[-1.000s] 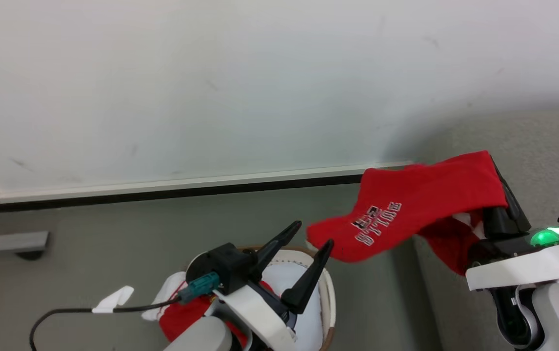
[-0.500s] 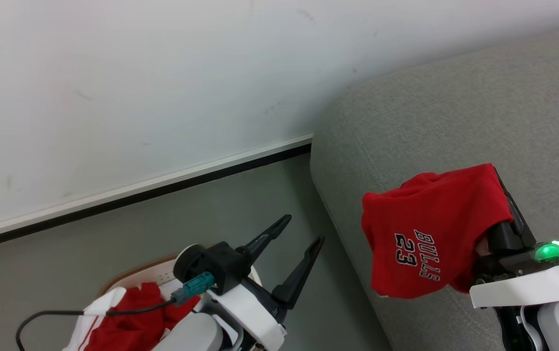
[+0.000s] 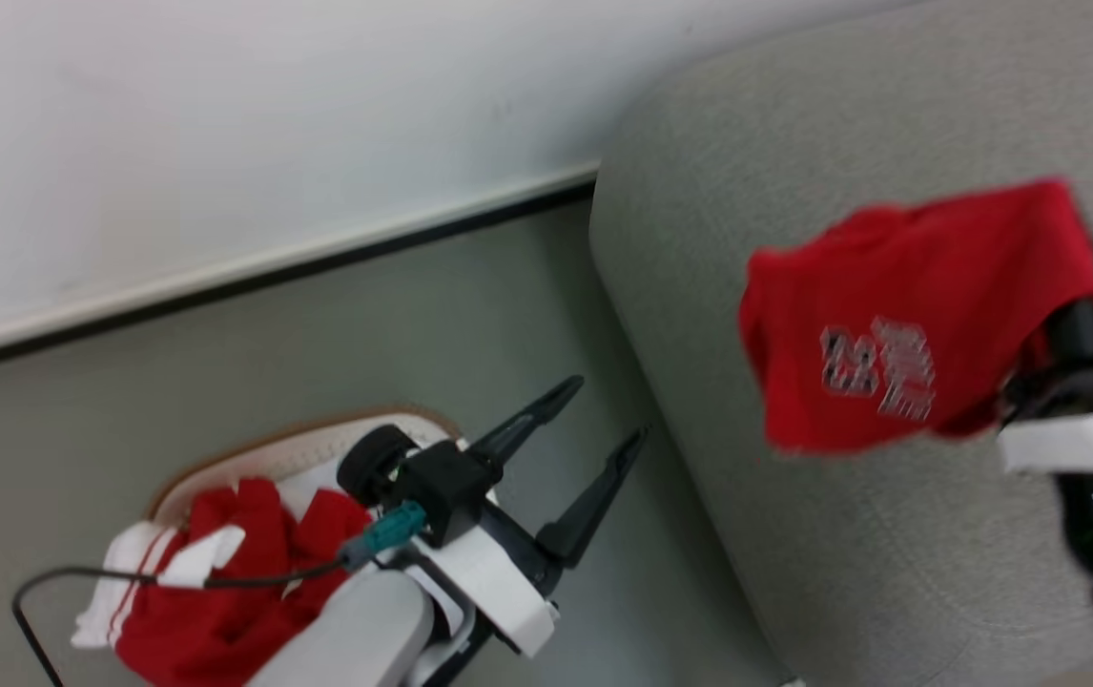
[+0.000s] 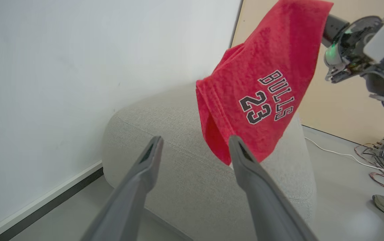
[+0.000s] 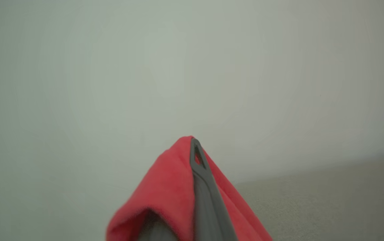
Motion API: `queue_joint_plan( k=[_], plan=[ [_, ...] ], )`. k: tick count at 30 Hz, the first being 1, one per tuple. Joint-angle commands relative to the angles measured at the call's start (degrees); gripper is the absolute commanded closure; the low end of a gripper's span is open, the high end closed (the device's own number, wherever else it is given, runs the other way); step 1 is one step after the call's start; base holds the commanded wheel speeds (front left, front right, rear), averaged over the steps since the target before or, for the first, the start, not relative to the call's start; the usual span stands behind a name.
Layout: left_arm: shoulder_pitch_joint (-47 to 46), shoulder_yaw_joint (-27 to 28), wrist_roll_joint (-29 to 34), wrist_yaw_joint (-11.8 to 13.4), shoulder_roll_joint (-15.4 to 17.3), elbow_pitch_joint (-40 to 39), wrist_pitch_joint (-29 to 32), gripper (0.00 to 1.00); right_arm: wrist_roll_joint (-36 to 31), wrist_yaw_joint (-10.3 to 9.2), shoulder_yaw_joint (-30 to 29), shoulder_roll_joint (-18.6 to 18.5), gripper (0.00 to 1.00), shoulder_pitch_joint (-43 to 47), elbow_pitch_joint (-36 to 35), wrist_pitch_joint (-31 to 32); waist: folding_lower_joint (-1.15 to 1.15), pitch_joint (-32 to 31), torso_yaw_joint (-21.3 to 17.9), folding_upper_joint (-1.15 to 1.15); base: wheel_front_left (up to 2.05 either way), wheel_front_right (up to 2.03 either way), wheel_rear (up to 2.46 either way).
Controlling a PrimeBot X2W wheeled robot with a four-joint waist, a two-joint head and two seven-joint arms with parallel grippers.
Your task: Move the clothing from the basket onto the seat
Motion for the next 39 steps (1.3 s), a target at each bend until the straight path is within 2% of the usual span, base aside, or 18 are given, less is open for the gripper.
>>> queue_joint_plan(
  k=[1,11,18,21,23,24,26,28,29,30,31,39],
  plan=[
    [-1.11,0.02,0.67,-0.29,0.91,-0.35,-0.02,0.00,0.43,-0.12,-0.90,-0.88,1.00,-2.30,0.73,0.04,0.00,4.55,2.58,0.00,0.00,0.00,0.00],
    [-7.63,-0.48,1.68,-0.33,4.09,-3.15,0.79,0.00,2.75,-0.12,-8.36,-8.01,1.00,-20.74,10.78,0.01,0.00,18.40,8.53,0.00,0.00,0.00,0.00],
    [-9.65,-0.02,1.90,-0.12,4.65,-4.03,0.62,0.00,1.35,-0.12,-12.17,-12.96,1.00,-30.08,21.24,0.03,0.00,24.16,11.70,0.00,0.00,0.00,0.00],
    [-9.95,0.09,1.89,-0.09,4.63,-3.72,0.48,0.00,-0.29,-0.12,-10.84,-14.39,1.00,-31.93,28.02,0.82,0.00,25.08,12.54,0.00,0.00,0.00,0.00],
    [-9.92,0.22,1.81,-0.06,4.55,-3.34,0.43,0.00,-1.85,-0.12,-8.66,-15.02,1.00,-32.69,33.43,3.97,0.00,25.10,12.84,0.00,0.00,0.00,0.00],
    [-9.92,0.22,1.81,-0.06,4.55,-3.34,0.43,0.00,-1.85,-0.12,-8.66,-15.02,1.00,-32.69,33.43,3.97,0.00,25.10,12.84,0.00,0.00,0.00,0.00],
    [-9.84,0.34,1.61,-0.10,4.26,-2.89,0.26,0.00,-2.29,-0.12,-6.69,-15.49,0.98,-33.59,37.82,7.02,0.00,24.59,13.11,0.00,0.00,0.00,0.00],
    [-9.67,0.44,1.43,-0.10,3.85,-2.54,0.10,0.00,-2.53,-0.12,-4.51,-15.99,0.77,-33.86,41.23,9.98,0.00,23.66,13.26,0.00,0.00,0.00,0.00],
    [-9.49,0.58,1.34,-0.10,3.78,-2.37,0.07,0.00,-2.34,-0.12,-3.63,-16.14,0.59,-33.87,42.74,11.36,0.00,23.08,13.24,0.00,0.00,0.00,0.00],
    [-9.23,0.74,1.25,-0.07,3.76,-2.16,0.01,0.00,-2.38,-0.12,-2.17,-15.80,0.13,-33.40,43.95,13.19,0.00,22.41,13.13,0.00,0.00,0.00,0.00],
    [-8.96,0.87,1.11,-0.05,3.70,-2.02,-0.04,0.00,-2.70,-0.12,-0.29,-15.66,0.00,-33.22,44.63,14.84,0.00,21.79,13.00,0.00,0.00,0.00,0.00],
    [-6.75,1.71,0.24,-0.07,2.76,-0.48,-0.02,0.00,0.64,-0.12,9.90,-17.45,0.00,-31.37,43.99,21.04,0.00,15.94,11.08,0.00,0.00,0.00,0.00]
  ],
)
